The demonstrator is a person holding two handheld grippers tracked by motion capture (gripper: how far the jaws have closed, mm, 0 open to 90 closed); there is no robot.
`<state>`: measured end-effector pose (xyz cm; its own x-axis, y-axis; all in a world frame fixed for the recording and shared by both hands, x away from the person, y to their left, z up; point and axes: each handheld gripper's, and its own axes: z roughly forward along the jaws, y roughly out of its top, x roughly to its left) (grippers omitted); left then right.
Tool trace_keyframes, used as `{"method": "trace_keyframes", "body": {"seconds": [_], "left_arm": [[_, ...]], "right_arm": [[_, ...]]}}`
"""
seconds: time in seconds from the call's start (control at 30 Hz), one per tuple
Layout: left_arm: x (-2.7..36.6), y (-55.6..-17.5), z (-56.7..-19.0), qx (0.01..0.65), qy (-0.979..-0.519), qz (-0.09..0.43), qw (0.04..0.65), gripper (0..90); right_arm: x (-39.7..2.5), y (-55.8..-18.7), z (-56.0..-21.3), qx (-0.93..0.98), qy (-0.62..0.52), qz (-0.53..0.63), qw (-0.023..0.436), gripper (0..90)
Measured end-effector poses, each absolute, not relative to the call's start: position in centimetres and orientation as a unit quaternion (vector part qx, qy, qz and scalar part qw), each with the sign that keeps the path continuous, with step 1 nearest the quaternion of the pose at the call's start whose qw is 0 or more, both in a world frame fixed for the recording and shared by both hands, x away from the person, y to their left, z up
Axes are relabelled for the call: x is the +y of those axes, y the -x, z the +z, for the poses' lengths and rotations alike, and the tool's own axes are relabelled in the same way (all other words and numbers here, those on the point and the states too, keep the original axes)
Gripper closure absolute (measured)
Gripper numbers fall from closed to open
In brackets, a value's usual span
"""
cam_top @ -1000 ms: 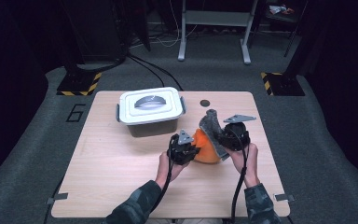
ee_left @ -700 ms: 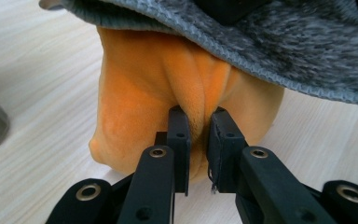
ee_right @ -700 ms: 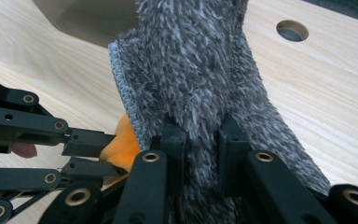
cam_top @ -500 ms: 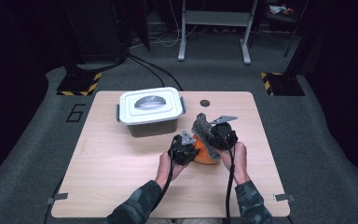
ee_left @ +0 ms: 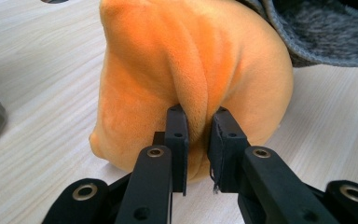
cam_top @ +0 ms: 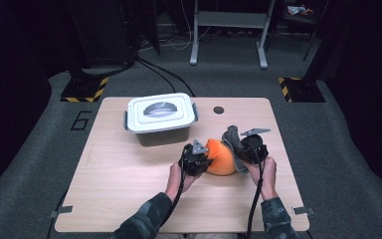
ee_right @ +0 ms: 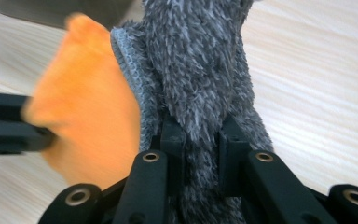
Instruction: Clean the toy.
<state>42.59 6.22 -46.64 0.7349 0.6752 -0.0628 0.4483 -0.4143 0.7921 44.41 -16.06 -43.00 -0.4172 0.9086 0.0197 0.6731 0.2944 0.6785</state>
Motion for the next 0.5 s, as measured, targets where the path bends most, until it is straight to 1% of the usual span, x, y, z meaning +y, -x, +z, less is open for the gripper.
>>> {"method": "trace_keyframes", "body": {"seconds": [0.17, 0.4, 0.5], "left_arm": [[6.3, -42.6, -46.7, 0.339, -0.83, 0.135, 0.423, 78.7], [6.5, -42.7, -46.8, 0.34, -0.827, 0.131, 0.427, 78.4], [6.5, -42.7, -46.8, 0.341, -0.826, 0.135, 0.427, 78.4]], "right_arm": [[-17.1, -44.6, -44.3, 0.775, -0.526, 0.301, 0.178, 76.3], [-18.4, -45.4, -48.3, 0.768, -0.558, 0.283, 0.137, 76.3], [-18.5, -45.6, -48.8, 0.769, -0.559, 0.283, 0.129, 76.3]]}}
